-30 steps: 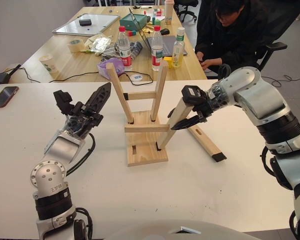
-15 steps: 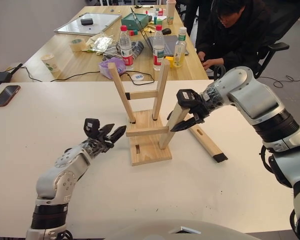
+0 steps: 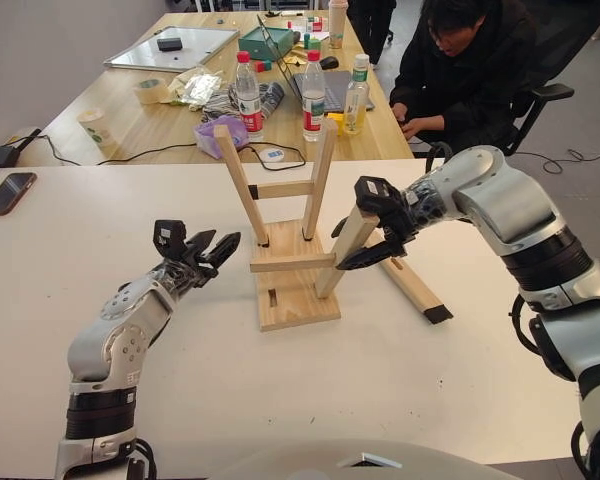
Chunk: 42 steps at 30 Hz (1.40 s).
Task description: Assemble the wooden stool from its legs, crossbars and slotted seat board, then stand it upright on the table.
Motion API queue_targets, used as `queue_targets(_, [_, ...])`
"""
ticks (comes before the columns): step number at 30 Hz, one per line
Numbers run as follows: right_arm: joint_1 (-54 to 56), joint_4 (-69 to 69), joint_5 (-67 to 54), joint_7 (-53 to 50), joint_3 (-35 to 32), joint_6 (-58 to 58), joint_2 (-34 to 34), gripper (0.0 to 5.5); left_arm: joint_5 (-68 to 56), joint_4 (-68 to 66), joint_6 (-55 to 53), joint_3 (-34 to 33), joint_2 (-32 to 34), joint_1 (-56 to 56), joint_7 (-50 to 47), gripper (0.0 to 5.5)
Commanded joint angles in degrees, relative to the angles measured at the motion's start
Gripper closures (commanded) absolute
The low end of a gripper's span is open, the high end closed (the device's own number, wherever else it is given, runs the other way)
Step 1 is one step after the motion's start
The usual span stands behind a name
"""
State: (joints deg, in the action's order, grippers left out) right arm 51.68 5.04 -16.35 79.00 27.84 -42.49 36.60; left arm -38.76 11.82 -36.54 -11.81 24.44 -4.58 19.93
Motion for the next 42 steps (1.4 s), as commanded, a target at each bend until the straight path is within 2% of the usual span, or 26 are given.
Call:
queue_targets(1, [-4.01, 0.08, -0.02, -2.29, 0.25, -3.70, -1.29, 1.61, -0.39, -1.13, -0.64, -2.45, -0.13, -1.81, -0.35, 2.37])
queue_targets(5, [-1.87, -1.02, -5.59, -3.19, -6.55, -9.17, -1.44, 1.61, -1.72, -2.46, -1.31, -4.65, -0.16, -3.00, 0.00, 2.37])
queue_targets(14, [0.76, -4.08, -15.71, -1.59, -17.31, -15.69, 1.59, 1.61, -3.89, -5.50, -3.31, -7.25, 0.89, -6.37, 2.16, 2.37])
queue_targets(17, [5.37, -1.49, -23.42, -3.17, -26.85, -19.81, -0.13, 1.61, -4.18, -6.53, -3.88, -7.52, 1.29, -7.58, 2.67, 2.37])
queue_targets(19, [9.03, 1.11, -28.03, -8.41, -34.74, -19.32, -4.02, 1.88, -4.13, -7.39, -4.13, -7.55, 1.52, -8.45, 2.99, 2.37])
queue_targets(21, [9.14, -0.19, -30.87, -12.49, -38.11, -18.91, -6.70, 2.31, -3.96, -8.05, -4.29, -7.56, 1.70, -9.16, 3.24, 2.37])
queue_targets(25, [3.96, -7.42, -35.44, -18.35, -38.94, -19.98, -10.79, 2.99, -3.36, -9.49, -4.47, -7.53, 2.05, -10.45, 3.53, 2.37])
queue_targets(30, [1.31, -8.98, -41.36, -24.86, -39.80, -22.59, -15.35, 3.77, -2.59, -10.25, -4.48, -7.00, 1.90, -11.09, 3.15, 2.37])
queue_targets(40, [-4.43, -9.89, -45.88, -29.53, -36.90, -24.08, -17.70, 5.45, -2.34, -9.61, -4.69, -6.74, 0.52, -10.76, 2.38, 2.37])
queue_targets(42, [-4.28, -10.11, -47.30, -30.12, -37.29, -24.20, -17.75, 5.48, -2.39, -9.57, -4.79, -6.78, 0.46, -10.85, 2.38, 2.37])
